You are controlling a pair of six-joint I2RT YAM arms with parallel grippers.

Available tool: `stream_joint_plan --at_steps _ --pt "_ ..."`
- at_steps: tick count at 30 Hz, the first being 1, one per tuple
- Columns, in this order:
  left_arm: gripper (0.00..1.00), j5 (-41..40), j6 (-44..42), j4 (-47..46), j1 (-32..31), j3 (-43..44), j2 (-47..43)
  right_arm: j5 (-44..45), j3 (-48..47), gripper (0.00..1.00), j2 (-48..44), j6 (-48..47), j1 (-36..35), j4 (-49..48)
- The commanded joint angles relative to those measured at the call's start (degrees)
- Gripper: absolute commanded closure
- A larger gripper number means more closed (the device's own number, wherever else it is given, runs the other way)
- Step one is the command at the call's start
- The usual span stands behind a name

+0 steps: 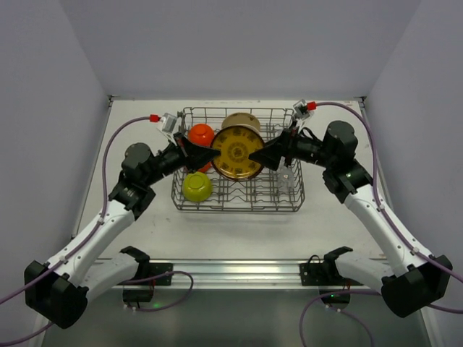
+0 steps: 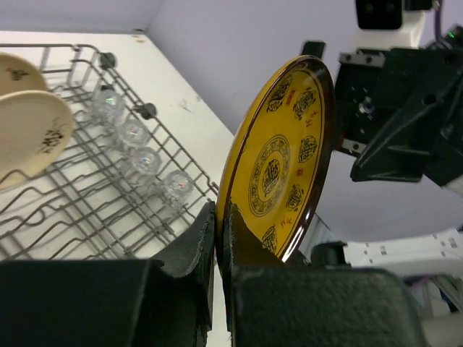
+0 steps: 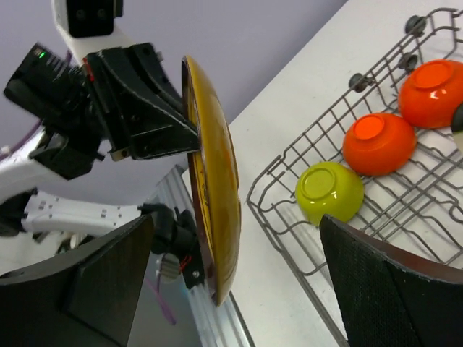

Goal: Unload the mixed dishes from the dish rack

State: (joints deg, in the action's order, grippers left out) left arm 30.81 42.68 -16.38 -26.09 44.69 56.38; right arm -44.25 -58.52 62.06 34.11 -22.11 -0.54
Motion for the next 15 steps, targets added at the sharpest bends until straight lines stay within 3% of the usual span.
stream_joint_plan --at_steps 1,5,6,7,10,11,15 --pt "1.00 -12.8 -2.5 7.6 -0.3 5.7 -3.6 9.2 -1.7 0.01 -2.2 0.2 0.5 3.1" --pt "1.00 -35.0 -2.7 25.1 0.6 15.0 -2.3 29.3 -2.1 0.01 -5.6 -2.6 1.1 13.8" --pt "1.00 -42.1 -1.9 33.1 2.9 20.9 -0.7 36.3 -1.3 0.01 -6.4 -3.4 1.2 14.7" --pt "1.00 -44.1 -1.1 36.0 5.1 23.8 0.8 38.0 -0.6 0.01 -8.3 -4.0 1.3 15.1" --pt "1.00 -43.6 4.4 39.6 19.8 28.3 7.7 38.4 1.0 0.01 -11.4 -4.8 1.4 16.4" --pt "1.00 -41.9 5.9 39.5 27.6 28.8 9.3 37.8 1.1 0.01 -12.0 -4.9 1.4 16.9" --pt "1.00 -36.0 11.6 31.7 40.0 26.4 18.9 37.6 2.0 0.01 -15.5 -4.8 1.4 20.2"
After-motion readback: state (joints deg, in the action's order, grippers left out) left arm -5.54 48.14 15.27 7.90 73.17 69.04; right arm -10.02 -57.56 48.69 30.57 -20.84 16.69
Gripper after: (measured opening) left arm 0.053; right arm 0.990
